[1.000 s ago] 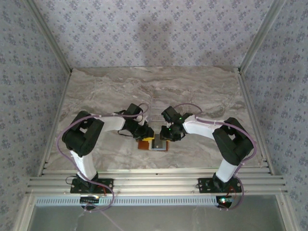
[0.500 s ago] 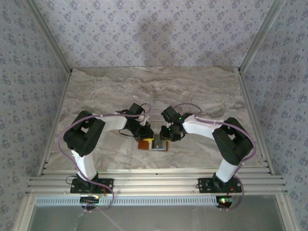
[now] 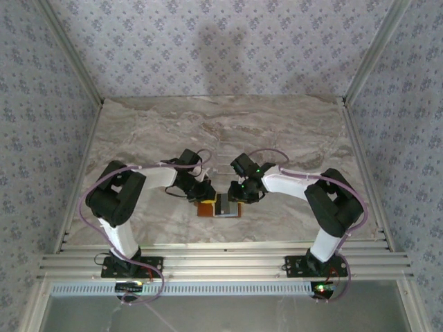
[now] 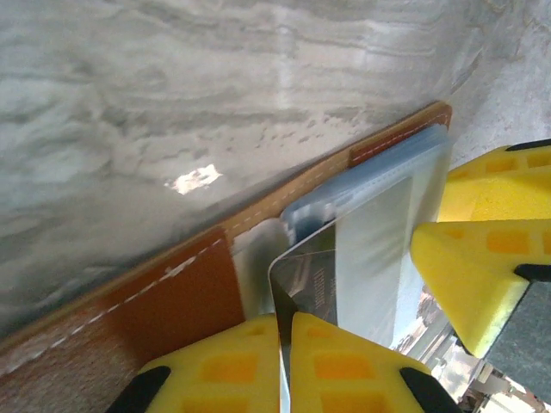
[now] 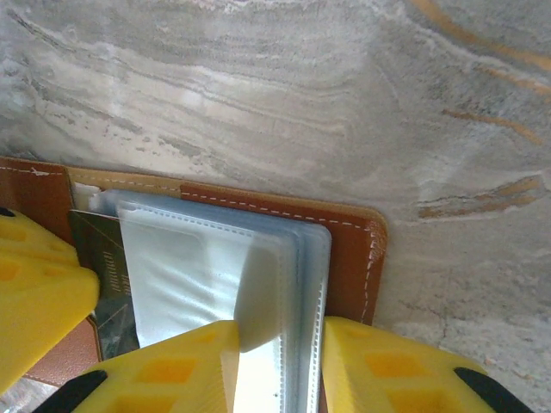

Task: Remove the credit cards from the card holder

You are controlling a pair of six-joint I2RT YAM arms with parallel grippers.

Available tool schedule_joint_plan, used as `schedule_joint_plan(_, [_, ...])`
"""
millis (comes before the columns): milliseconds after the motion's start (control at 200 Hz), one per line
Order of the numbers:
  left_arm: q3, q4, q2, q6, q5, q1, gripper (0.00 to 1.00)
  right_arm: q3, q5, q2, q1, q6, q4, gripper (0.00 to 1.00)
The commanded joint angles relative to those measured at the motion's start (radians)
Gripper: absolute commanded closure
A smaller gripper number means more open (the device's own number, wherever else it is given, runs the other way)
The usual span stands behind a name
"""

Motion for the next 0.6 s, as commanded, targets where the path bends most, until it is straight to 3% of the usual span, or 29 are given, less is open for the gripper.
schedule_joint_plan(0, [-0.02,-0.048,-0.032,0.026,0.007,0.008,0.9,-0.004,0.021,0.019,0.0,-0.009,-0.055,0.68])
schedule_joint_plan(175, [-0.029,-0.039,-0.053,0.016,0.024,0.017,0.89,-0.003,0.02,0.024,0.001,-0.009,-0.054,0.69])
schedule_joint_plan(340, [-0.05,0.076,-0.054,-0.035,0.143,0.019,0.79,0.003,0.014,0.032,0.004,-0.006,-0.048,0.7])
schedule_joint_plan(595, [-0.069,0.129,-0.02,-0.055,0.171,0.02,0.76,0.008,0.006,0.047,0.013,0.0,-0.034,0.72])
